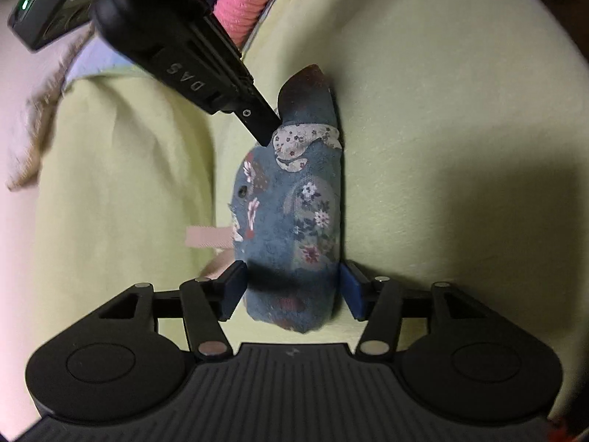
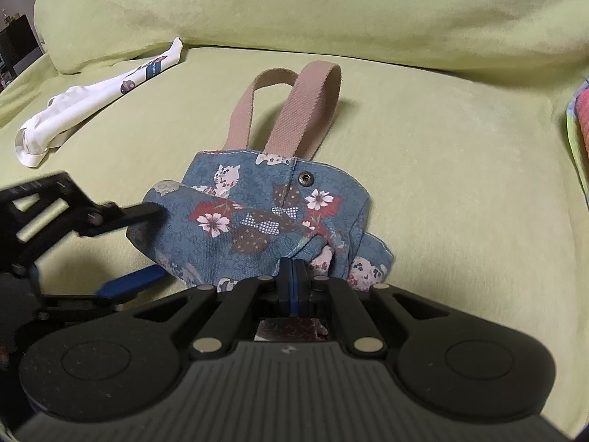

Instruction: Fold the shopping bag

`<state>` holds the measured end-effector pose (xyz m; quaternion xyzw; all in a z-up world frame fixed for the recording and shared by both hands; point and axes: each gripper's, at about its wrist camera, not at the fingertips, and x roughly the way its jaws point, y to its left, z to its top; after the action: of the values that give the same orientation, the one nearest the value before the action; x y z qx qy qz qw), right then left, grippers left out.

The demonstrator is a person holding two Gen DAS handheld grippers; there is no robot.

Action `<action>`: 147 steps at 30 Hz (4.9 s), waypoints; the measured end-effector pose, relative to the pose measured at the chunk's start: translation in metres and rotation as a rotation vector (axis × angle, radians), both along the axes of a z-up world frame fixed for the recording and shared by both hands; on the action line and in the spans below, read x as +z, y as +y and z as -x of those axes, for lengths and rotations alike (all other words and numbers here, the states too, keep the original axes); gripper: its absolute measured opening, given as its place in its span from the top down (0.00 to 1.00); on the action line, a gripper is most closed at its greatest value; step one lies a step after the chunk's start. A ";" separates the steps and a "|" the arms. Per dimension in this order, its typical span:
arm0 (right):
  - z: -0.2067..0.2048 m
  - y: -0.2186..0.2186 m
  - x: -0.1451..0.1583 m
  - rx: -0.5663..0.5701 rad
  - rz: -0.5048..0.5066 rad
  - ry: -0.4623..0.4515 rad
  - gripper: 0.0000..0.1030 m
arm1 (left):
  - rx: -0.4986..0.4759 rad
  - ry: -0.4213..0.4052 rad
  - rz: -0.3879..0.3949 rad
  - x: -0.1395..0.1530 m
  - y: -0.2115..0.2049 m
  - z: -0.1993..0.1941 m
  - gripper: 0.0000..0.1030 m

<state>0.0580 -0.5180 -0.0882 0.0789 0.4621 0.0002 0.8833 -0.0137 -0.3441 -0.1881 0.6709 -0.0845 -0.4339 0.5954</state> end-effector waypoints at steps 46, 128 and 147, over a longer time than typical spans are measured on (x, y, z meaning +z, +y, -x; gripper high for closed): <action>0.064 0.087 -0.034 0.717 0.635 -0.293 0.52 | -0.056 0.544 -0.002 0.053 0.045 -0.044 0.41; 0.063 0.085 0.007 -0.066 0.458 -0.374 0.71 | 0.247 0.789 0.272 0.090 0.012 -0.135 0.91; 0.036 0.098 -0.041 -0.083 0.336 -0.295 0.78 | 0.263 0.793 0.302 0.084 0.004 -0.138 0.92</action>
<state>0.0219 -0.4203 -0.1288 -0.0513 0.3178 -0.1016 0.9413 0.1239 -0.3401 -0.1041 0.3633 0.1741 -0.5610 0.7232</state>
